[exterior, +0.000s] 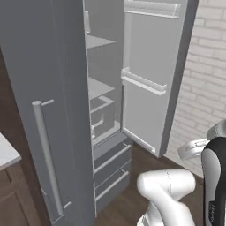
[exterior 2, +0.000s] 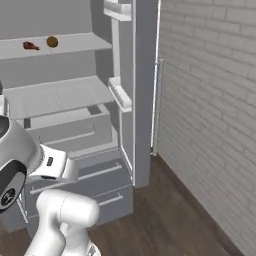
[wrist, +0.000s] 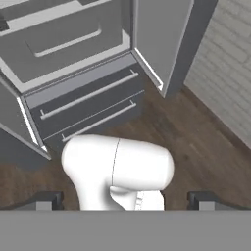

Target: Place one avocado and one chicken drumstick in each tupperware on the nearby counter, to pack two identical lunches.

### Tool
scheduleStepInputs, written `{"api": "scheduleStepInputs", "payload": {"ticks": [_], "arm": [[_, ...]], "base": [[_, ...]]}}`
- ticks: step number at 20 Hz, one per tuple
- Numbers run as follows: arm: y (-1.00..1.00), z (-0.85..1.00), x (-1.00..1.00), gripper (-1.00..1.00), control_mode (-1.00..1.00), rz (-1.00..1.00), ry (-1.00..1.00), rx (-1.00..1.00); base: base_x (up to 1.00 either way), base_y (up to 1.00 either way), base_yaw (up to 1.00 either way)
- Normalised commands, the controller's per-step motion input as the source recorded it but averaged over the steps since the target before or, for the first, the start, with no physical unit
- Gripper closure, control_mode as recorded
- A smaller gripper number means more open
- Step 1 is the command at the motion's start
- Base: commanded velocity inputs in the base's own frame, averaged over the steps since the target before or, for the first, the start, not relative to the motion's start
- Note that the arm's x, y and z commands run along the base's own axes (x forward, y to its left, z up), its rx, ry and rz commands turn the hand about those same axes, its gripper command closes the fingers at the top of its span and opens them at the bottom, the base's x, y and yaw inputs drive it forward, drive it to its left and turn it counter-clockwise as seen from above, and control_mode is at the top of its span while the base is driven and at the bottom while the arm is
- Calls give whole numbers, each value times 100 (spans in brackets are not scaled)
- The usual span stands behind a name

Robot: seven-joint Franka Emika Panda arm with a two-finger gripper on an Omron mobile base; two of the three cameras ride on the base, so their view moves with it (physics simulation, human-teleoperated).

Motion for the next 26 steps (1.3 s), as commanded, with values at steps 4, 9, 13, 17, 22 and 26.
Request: {"api": "scheduleStepInputs", "payload": {"ticks": [4, 9, 13, 17, 22, 26], "arm": [[0, 0, 0, -100, 100, 0, 0, 0], [0, 0, 0, -100, 100, 0, 0, 0], [0, 0, 0, -100, 100, 0, 0, 0], [0, 0, 0, -100, 100, 0, 0, 0], [0, 0, 0, -100, 100, 0, 0, 0], [0, 0, 0, -100, 100, 0, 0, 0]], "base": [[39, -41, 61], [37, -22, 64], [33, -36, 57], [59, -9, 52], [40, -4, 15], [61, -1, 0]]}}
